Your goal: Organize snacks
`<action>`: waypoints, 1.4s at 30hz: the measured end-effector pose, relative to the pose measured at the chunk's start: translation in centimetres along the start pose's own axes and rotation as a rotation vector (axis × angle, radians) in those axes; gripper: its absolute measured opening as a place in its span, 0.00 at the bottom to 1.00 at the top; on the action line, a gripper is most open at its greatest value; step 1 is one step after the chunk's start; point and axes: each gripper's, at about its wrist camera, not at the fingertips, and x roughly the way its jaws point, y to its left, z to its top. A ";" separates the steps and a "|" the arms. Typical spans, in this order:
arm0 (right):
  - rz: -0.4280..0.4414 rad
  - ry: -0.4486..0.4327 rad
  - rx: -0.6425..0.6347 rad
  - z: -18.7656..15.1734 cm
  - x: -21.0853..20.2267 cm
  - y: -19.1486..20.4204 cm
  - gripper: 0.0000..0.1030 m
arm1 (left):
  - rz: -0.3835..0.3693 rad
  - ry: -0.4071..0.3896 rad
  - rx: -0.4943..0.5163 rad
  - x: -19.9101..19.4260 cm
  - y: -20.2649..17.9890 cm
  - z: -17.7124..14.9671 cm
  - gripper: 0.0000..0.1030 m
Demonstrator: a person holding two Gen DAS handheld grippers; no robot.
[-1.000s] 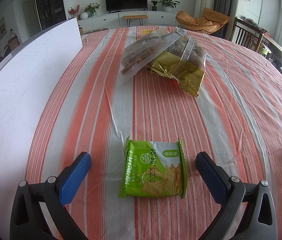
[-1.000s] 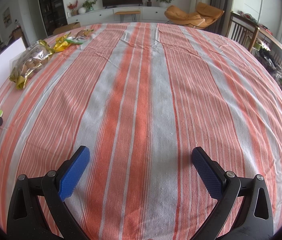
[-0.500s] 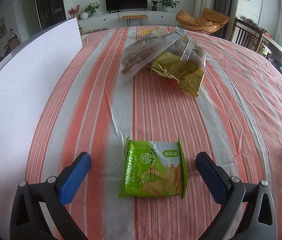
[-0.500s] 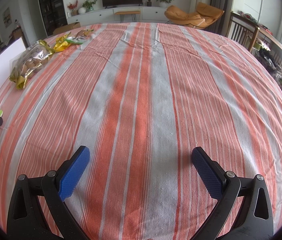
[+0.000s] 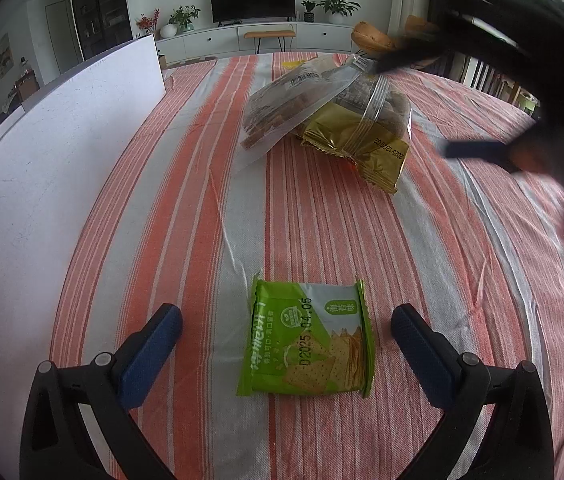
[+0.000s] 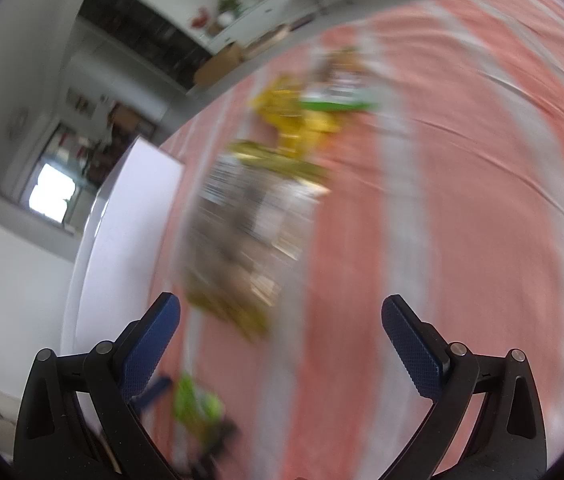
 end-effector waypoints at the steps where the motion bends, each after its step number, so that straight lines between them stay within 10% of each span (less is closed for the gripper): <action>1: -0.011 0.019 -0.019 0.6 1.4 1.2 0.98 | 0.000 0.000 0.000 0.0 0.0 0.0 1.00; 4: -0.089 0.111 -0.047 1.4 5.6 3.6 0.98 | 0.000 0.000 0.000 0.0 0.0 0.0 1.00; 6: -0.180 0.086 -0.130 1.1 5.6 4.6 0.57 | 0.000 0.001 0.000 0.1 -0.2 0.2 1.00; 9: -0.120 0.097 -0.123 -0.2 3.4 3.3 0.55 | -0.001 0.000 0.000 -0.1 -0.1 0.0 1.00; 17: -0.177 0.138 -0.216 -6.1 -7.3 -4.4 0.76 | -0.001 0.000 0.000 -0.1 -0.2 0.0 1.00; 25: -0.233 -0.205 -0.113 -12.5 -17.3 -10.8 0.91 | -0.001 0.000 0.001 -0.1 -0.2 0.0 1.00; 42: -0.460 -0.212 -0.093 -13.8 -17.0 -13.0 0.95 | -0.002 0.001 0.000 -0.1 -0.2 0.0 1.00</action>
